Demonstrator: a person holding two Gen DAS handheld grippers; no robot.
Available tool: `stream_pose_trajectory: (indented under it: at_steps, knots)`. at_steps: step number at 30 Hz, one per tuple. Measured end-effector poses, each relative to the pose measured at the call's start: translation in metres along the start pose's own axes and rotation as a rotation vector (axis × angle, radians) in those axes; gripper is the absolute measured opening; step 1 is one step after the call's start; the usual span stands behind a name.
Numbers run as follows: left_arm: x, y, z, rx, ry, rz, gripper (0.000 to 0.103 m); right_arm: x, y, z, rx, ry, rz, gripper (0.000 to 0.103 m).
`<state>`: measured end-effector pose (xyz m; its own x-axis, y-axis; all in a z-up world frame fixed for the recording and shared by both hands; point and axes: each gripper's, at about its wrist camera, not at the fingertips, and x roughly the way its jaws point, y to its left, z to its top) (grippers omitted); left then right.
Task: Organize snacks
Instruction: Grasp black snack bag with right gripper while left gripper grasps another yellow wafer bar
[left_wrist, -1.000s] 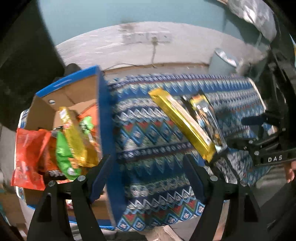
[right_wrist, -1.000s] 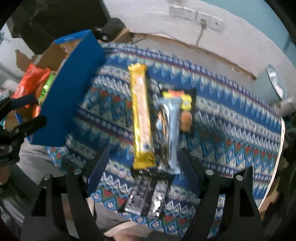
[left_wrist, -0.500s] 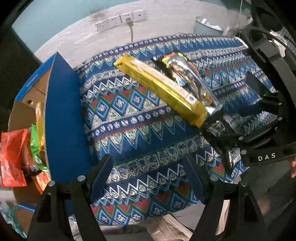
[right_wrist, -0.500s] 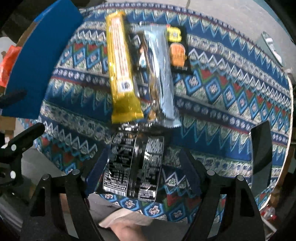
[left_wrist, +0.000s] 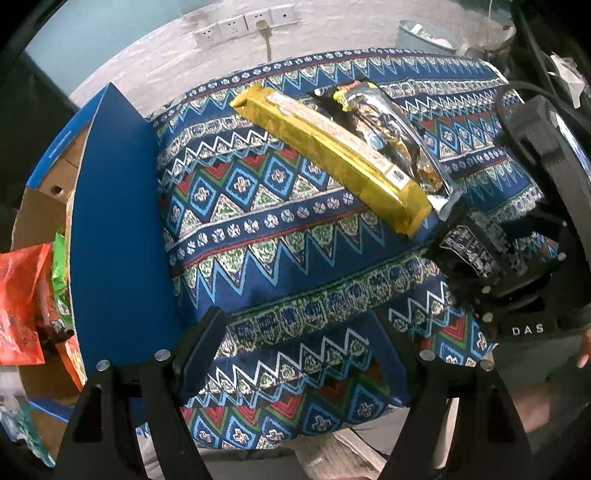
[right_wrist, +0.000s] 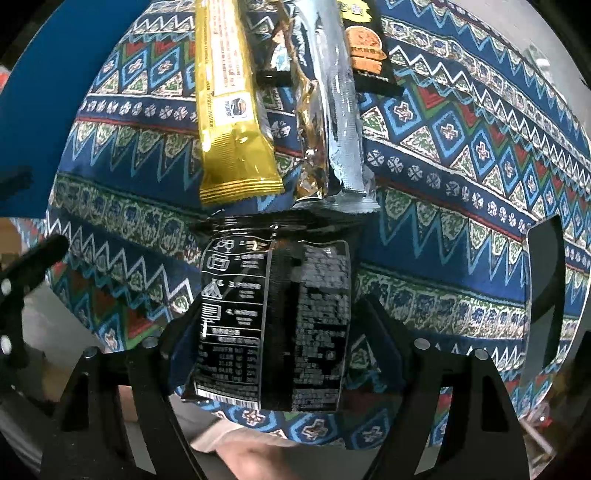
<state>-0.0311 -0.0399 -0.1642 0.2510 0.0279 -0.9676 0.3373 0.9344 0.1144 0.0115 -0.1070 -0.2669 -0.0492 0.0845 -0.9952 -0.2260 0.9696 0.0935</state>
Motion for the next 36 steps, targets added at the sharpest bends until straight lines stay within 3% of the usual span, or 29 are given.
stream_pose_trajectory:
  at_steps: [3, 10, 20, 28, 36]
  knots:
    - [0.001, 0.002, 0.004, -0.007, 0.004, -0.002, 0.079, 0.0, 0.0, -0.005, -0.027, -0.009, -0.014, 0.063]
    - [0.0, 0.006, 0.012, -0.055, 0.0, -0.026, 0.079, -0.014, -0.006, -0.017, -0.088, -0.002, -0.001, 0.063]
    - [0.004, 0.019, 0.044, -0.154, -0.012, -0.049, 0.079, -0.054, -0.028, -0.016, -0.084, -0.08, 0.002, 0.063]
    - [0.012, 0.028, 0.075, -0.277, -0.015, -0.079, 0.079, -0.085, -0.058, 0.001, -0.044, -0.152, 0.002, 0.063]
    - [0.033, 0.027, 0.102, -0.328, 0.0, -0.068, 0.079, -0.104, -0.078, 0.03, -0.018, -0.217, -0.01, 0.063]
